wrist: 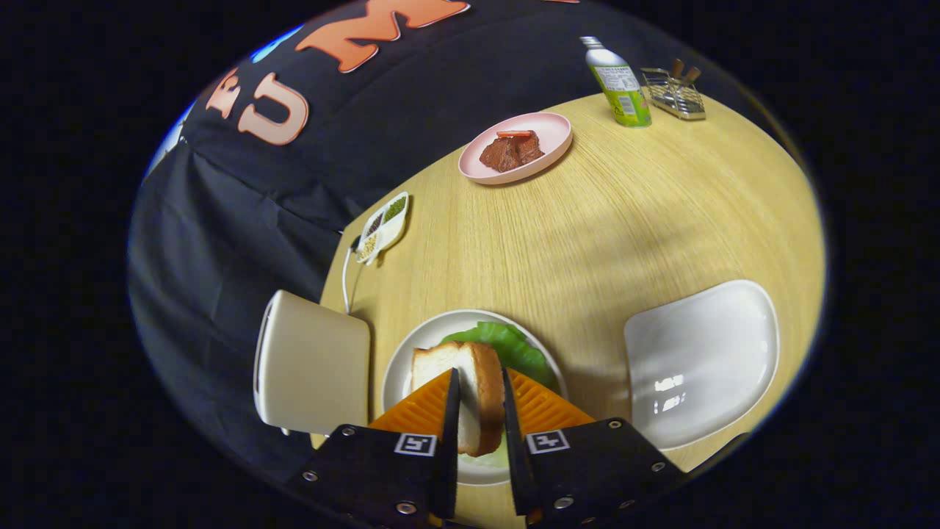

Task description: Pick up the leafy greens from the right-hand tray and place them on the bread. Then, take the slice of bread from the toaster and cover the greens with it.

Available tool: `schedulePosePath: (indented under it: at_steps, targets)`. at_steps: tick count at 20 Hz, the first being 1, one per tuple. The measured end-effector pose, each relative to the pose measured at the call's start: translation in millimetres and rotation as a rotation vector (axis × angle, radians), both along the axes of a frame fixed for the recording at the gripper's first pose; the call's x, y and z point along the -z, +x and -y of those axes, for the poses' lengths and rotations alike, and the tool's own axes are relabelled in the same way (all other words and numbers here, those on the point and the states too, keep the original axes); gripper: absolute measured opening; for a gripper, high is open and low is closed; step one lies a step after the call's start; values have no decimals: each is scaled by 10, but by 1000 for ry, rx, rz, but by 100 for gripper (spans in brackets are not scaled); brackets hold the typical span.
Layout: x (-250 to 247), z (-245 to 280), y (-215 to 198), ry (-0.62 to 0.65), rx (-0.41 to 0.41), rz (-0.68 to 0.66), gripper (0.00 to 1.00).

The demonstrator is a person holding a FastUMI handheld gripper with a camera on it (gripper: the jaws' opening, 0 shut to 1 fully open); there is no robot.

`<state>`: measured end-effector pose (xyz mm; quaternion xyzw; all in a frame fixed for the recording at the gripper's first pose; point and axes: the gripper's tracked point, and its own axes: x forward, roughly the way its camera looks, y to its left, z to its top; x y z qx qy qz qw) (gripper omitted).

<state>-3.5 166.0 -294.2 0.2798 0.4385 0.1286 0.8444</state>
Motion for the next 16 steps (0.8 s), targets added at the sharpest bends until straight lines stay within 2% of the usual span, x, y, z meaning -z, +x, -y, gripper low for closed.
schedulePosePath:
  at_steps: [2,6,12,16]
  targets:
    - [15,102,-3,-83,-14,22,45]
    - [-298,195,50,-104,-9,107,67]
    - [-1109,572,316,-178,80,321,82]
    - [-1752,861,404,-235,143,462,83]
